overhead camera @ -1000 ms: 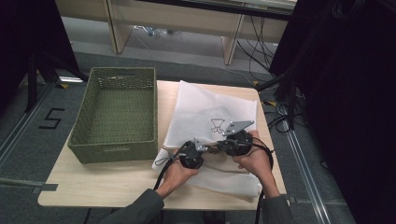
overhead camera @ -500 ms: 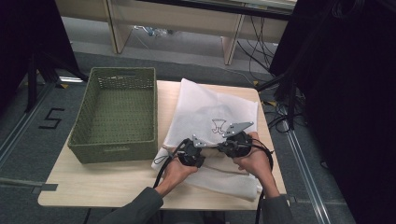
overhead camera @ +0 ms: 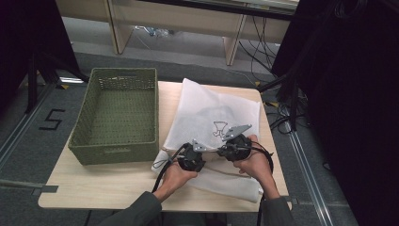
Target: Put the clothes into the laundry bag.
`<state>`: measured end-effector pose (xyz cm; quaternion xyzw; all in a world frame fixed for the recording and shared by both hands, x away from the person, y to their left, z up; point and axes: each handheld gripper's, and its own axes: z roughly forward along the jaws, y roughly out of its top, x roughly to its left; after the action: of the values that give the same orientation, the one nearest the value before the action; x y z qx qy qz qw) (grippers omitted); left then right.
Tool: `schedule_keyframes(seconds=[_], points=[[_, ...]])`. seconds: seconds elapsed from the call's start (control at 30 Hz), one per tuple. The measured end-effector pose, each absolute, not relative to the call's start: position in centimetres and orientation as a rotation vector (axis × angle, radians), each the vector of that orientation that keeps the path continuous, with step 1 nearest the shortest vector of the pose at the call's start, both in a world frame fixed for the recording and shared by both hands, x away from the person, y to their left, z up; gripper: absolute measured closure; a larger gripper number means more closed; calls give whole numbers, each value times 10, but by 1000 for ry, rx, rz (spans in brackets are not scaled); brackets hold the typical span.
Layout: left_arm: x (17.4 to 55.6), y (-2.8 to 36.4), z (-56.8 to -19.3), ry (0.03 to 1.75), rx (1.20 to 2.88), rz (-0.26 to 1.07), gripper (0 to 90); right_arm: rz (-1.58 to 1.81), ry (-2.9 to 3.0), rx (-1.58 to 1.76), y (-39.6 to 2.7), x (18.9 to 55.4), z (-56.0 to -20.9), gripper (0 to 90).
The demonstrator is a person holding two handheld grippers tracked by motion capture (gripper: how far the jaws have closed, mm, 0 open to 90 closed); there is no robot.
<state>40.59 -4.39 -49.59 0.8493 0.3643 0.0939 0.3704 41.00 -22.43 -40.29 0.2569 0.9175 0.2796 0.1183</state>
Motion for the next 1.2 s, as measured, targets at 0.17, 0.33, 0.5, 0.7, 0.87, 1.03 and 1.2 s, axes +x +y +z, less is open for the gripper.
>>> schedule_keyframes(seconds=[0.17,0.33,0.5,0.7,0.87,1.03,1.2], points=[[413,-47,-502,991,2150,253,858,806,2728,759,-223,412,-414,885],[408,-44,-499,972,2152,240,849,784,2752,750,-221,413,-421,885],[384,-28,-490,886,2195,228,784,745,2784,767,-217,413,-432,884],[354,2,-479,825,2228,177,754,702,2825,778,-215,414,-441,883],[344,17,-481,817,2240,159,745,668,2847,773,-212,414,-448,883],[345,16,-487,805,2247,157,731,643,2861,765,-210,414,-452,881],[351,9,-494,803,2259,160,710,589,2868,742,-204,415,-462,878]])
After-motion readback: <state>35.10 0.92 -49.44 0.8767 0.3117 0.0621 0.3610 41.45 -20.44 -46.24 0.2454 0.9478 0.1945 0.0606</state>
